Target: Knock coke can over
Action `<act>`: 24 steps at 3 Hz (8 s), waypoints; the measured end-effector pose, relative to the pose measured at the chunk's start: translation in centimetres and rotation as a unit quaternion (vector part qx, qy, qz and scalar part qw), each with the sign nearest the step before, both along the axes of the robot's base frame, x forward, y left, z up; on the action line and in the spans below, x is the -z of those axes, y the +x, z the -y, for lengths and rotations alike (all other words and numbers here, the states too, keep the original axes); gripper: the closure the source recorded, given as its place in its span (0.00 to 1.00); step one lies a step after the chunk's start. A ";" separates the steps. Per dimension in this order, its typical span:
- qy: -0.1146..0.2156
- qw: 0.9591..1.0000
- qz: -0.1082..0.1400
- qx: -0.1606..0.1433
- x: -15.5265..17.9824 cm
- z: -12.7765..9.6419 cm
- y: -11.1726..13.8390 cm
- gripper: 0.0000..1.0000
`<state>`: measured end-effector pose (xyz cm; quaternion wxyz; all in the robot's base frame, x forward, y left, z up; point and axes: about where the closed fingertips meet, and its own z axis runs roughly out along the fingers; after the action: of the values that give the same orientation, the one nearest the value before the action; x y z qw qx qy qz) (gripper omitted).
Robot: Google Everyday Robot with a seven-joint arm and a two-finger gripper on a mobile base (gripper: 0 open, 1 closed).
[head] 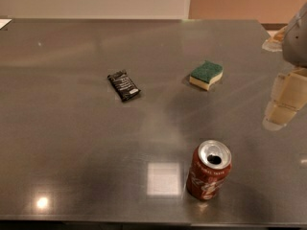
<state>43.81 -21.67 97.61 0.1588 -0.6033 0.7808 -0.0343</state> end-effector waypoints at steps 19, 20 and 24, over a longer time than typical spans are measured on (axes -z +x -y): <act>-0.012 0.986 -0.094 -0.137 5.8 -6.8 -2.5 1.00; -0.042 0.985 -0.104 -0.133 6.4 -6.4 -1.4 0.82; -0.086 0.975 -0.136 -0.155 9.6 -8.1 0.7 0.00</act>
Offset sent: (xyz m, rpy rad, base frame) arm -0.0455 0.0452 -0.0145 0.2705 0.0249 0.2532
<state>44.51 -13.54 87.99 0.0024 -0.7271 0.6865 0.0063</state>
